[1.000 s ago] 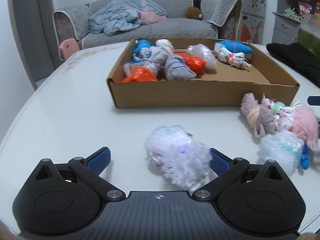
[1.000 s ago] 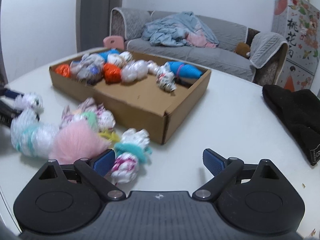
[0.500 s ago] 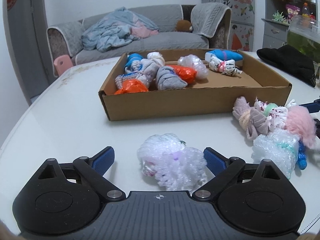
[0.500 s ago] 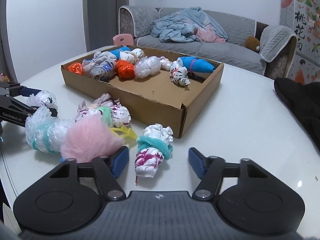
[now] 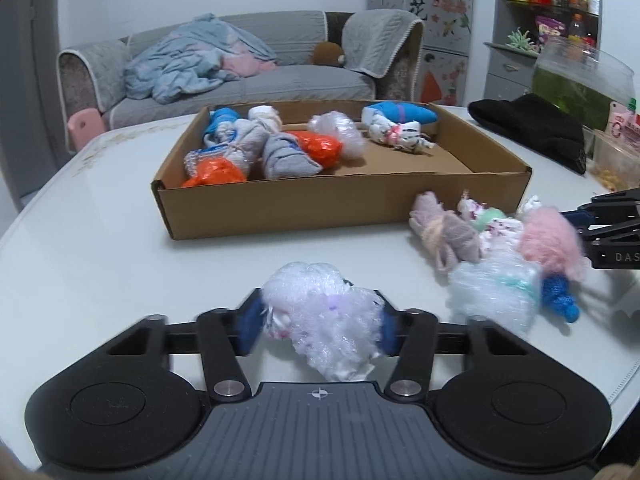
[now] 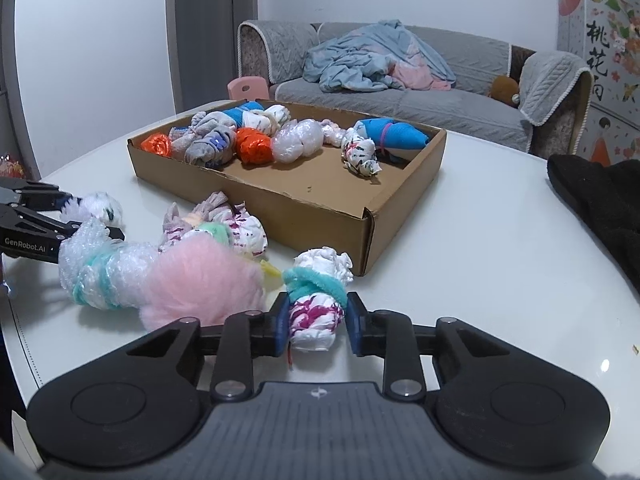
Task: Organize objects
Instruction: 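Grasp the white lace bundle with left gripper while right grasps teal-tied bundle, then carry both bundles into the tray and open both grippers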
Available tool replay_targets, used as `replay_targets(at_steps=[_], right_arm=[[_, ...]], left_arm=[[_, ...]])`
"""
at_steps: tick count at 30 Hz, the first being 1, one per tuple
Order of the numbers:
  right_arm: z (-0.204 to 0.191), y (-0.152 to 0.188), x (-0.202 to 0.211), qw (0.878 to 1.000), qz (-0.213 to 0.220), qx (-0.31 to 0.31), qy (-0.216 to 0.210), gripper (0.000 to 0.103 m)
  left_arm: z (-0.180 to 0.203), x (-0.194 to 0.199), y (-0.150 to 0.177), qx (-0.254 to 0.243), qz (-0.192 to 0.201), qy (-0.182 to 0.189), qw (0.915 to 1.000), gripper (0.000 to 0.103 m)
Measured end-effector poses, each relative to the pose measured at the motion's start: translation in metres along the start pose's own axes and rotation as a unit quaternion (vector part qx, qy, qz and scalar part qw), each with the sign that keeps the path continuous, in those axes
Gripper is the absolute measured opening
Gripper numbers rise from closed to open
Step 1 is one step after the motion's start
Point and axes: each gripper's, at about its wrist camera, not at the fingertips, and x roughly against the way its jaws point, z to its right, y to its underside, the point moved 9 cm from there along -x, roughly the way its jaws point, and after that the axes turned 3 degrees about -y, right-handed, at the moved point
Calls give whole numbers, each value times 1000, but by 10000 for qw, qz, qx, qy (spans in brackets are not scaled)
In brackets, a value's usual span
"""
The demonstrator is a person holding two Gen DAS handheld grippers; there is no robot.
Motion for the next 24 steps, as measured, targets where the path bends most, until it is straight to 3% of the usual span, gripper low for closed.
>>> replay_targets(at_steps=[6, 14, 24], right_arm=[[2, 3, 9, 9999, 63, -136, -72, 25], [27, -1, 36, 9990, 266, -273, 249, 25], [55, -40, 63, 9974, 546, -172, 427, 25]], left_arm=[[-5, 4, -1, 114, -73, -2, 9999, 55], [-23, 22, -12, 15, 72, -243, 9997, 55], [-61, 44, -64, -195, 332, -520, 9979, 56]])
